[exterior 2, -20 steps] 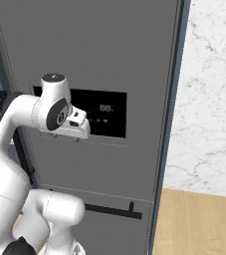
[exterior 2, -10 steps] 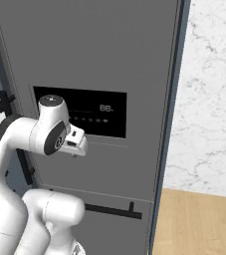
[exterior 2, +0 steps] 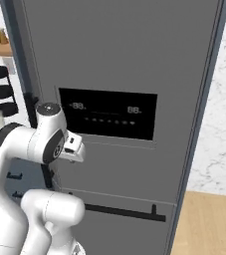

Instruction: Grab a lemon wedge from the fridge and one ice cube from the ice bowl, and put them in the glass of lemonade.

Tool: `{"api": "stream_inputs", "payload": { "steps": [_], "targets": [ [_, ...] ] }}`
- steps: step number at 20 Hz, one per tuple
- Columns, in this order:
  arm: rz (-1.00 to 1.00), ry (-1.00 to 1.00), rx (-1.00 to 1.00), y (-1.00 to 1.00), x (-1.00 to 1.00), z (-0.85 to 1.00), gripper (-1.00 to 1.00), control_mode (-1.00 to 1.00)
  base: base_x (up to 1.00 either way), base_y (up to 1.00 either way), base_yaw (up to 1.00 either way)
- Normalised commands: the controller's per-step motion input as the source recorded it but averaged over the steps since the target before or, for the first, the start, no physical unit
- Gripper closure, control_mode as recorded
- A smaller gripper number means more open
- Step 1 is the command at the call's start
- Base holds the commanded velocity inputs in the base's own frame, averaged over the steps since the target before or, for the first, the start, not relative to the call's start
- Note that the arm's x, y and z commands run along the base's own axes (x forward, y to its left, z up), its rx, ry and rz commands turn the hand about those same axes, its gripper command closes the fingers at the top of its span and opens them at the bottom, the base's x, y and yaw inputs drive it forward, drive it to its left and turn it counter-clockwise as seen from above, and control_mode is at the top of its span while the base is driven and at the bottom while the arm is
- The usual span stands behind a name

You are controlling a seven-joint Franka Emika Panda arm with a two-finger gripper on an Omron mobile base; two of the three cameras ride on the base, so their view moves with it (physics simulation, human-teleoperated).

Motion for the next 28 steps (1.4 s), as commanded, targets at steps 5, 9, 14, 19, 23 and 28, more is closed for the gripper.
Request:
{"api": "stream_inputs", "payload": {
  "steps": [5, 9, 14, 19, 23, 28],
  "targets": [
    [0.00, 0.00, 0.00, 0.00, 0.00, 0.00, -1.00, 1.00, -0.04, 0.66, -0.33],
    [0.00, 0.00, 0.00, 0.00, 0.00, 0.00, -1.00, 1.00, -0.08, 0.37, -0.41],
    [0.00, 0.00, 0.00, 0.00, 0.00, 0.00, -1.00, 1.00, -0.33, 0.28, -0.24],
    [0.00, 0.00, 0.00, 0.00, 0.00, 0.00, -1.00, 1.00, -0.64, 0.25, -0.07],
    [0.00, 0.00, 0.00, 0.00, 0.00, 0.00, -1.00, 1.00, -0.16, 0.24, -0.03],
    [0.01, -0.03, 0.00, 0.09, -0.08, 0.00, -1.00, -1.00, -0.15, 0.16, 0.00]
  ]
}}
